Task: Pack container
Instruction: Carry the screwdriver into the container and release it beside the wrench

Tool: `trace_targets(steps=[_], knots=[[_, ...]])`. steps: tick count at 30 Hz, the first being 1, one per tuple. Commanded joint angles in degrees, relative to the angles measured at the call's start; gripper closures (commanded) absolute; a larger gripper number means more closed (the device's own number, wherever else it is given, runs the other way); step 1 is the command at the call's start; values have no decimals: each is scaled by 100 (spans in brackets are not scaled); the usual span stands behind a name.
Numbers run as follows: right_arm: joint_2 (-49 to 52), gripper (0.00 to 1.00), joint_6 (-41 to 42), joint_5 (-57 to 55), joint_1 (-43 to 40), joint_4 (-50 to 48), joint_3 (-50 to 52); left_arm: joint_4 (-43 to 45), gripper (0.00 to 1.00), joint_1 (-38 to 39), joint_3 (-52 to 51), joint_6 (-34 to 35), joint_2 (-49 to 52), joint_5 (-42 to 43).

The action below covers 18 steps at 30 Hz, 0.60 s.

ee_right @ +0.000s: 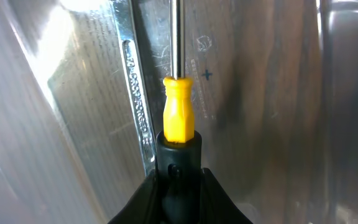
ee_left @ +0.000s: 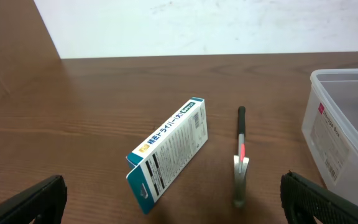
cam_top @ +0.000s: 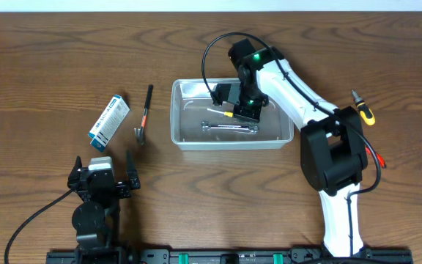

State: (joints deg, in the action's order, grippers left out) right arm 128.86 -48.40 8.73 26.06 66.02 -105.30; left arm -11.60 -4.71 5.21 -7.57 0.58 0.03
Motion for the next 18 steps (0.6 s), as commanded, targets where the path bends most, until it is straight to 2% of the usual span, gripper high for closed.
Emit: trace_targets(steps=[1, 3, 4, 5, 6, 12, 18], knots=[[109, 94, 125, 13, 26, -17, -66, -52, 2, 24, -153, -55, -35, 17], [116, 94, 149, 13, 26, -22, -66, -52, 2, 24, -153, -55, -35, 17], [116, 89, 179, 13, 26, -33, -66, -52, 2, 24, -153, -55, -35, 17], [116, 72, 260, 13, 26, -61, -66, -52, 2, 24, -153, -55, -35, 17], [116, 63, 337, 13, 26, -85, -66, -52, 2, 24, -153, -55, -35, 17], [111, 62, 581, 31, 28, -92, -68, -52, 2, 24, -153, -55, -35, 17], [-28, 72, 1058, 146, 28, -85, -101, -52, 2, 24, -153, -55, -35, 17]])
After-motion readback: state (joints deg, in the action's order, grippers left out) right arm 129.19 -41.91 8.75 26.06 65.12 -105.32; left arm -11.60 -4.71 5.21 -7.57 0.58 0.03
